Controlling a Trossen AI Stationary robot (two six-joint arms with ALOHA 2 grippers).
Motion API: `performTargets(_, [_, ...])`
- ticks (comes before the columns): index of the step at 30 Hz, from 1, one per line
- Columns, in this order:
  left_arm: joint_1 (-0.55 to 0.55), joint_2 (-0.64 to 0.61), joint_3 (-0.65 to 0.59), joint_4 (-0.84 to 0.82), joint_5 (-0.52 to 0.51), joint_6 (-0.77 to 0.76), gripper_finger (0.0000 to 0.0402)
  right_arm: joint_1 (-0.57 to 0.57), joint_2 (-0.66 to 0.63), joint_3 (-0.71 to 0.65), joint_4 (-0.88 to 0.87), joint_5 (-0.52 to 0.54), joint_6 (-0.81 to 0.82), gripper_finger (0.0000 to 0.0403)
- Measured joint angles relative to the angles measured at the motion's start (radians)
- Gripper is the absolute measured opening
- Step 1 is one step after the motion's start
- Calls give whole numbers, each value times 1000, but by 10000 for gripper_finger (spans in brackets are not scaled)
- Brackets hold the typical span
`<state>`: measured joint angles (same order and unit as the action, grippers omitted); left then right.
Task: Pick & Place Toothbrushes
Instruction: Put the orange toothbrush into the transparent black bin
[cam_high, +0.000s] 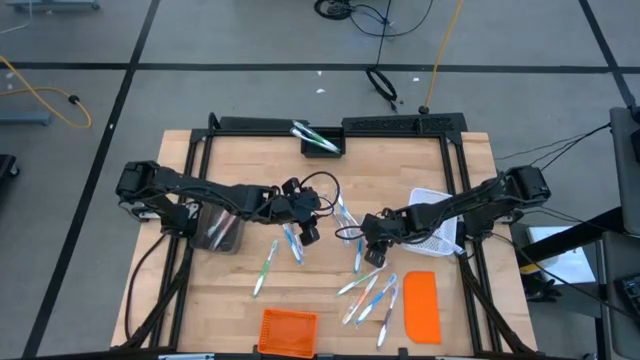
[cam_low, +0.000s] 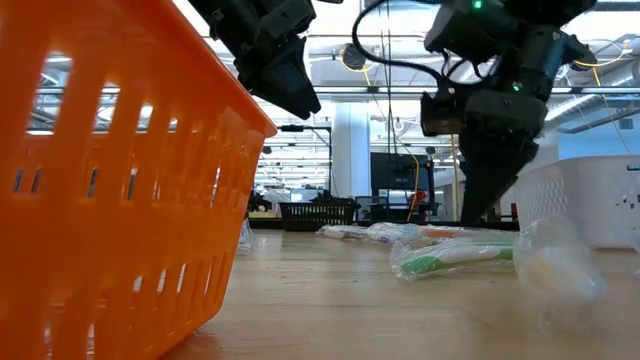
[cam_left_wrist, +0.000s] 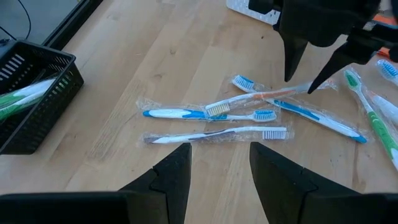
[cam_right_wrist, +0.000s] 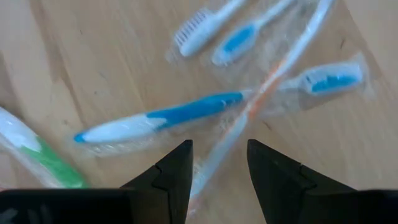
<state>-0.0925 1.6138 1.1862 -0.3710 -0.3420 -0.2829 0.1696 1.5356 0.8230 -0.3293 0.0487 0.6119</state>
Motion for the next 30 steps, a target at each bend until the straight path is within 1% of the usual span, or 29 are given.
performTargets(7, [0, 0, 0, 0, 0, 0, 166, 2, -2, -94, 103, -3, 65, 143])
performTargets(10, [0, 0, 0, 0, 0, 0, 166, 2, -4, -110, 122, -14, 74, 130])
performTargets(13, [0, 0, 0, 1, 0, -1, 166, 1, -4, -113, 119, -6, 75, 93])
performTargets(16, [0, 0, 0, 1, 0, -1, 166, 1, -3, -114, 116, -5, 62, 33])
performTargets(17, [0, 0, 0, 1, 0, -4, 166, 1, -3, -114, 117, -6, 59, 20])
performTargets(22, [0, 0, 0, 1, 0, -6, 166, 1, -12, -114, 118, -13, 57, 17])
performTargets(24, [0, 0, 0, 2, 0, -6, 166, -3, -30, -116, 115, -33, 43, 15])
performTargets(27, [0, 0, 0, 8, 0, -6, 166, -16, -82, -117, 110, -47, 21, 15])
performTargets(30, [0, 0, 0, 13, -1, -6, 166, -33, -149, -117, 111, -23, -13, 15])
